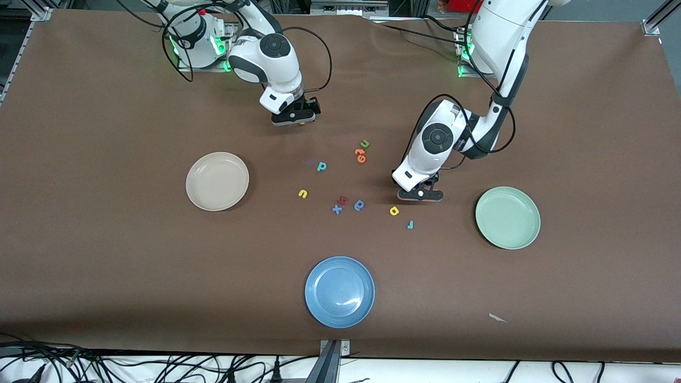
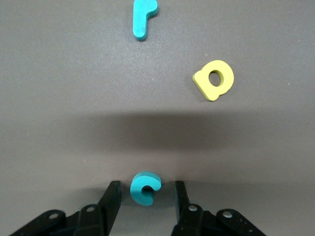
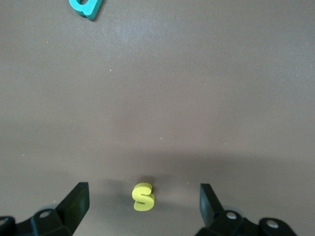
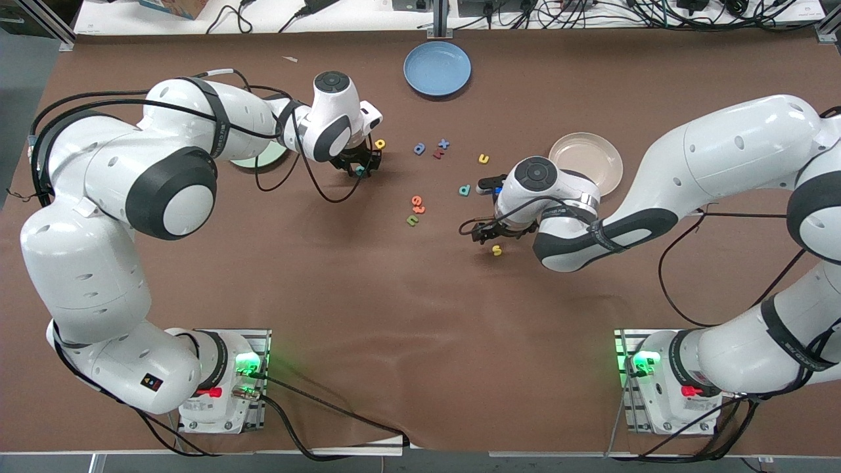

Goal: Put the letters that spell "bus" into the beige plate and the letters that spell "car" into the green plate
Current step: 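Close the left gripper on the teal c while the right gripper grasps the s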

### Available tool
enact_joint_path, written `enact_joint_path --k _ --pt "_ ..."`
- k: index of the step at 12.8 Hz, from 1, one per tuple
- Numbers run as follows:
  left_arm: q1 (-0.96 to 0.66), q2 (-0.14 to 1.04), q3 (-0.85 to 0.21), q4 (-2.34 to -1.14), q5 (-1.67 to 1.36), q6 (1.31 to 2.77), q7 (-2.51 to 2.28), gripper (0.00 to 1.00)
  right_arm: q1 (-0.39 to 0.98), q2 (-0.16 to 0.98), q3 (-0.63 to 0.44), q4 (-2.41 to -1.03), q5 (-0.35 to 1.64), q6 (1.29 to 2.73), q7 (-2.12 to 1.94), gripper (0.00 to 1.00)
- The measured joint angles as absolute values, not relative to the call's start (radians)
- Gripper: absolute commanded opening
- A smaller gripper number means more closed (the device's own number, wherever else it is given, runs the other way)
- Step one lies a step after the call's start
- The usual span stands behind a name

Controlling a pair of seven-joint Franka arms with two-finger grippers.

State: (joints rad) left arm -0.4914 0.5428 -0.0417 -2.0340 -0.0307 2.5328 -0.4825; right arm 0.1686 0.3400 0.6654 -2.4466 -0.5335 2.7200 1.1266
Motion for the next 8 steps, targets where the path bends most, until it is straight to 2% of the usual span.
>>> enact_joint_path --k 2,8 --pt "-0.492 0.541 -0.042 -2.034 -0.03 2.529 -0.483 0.37 0.169 0.343 0.666 -2.452 -0.603 2.721 1.184 0.91" --pt "-0.493 0.541 -0.043 -2.03 -0.016 2.527 -0.491 0.24 0.172 0.361 0.666 -2.463 -0.747 2.725 1.315 0.86"
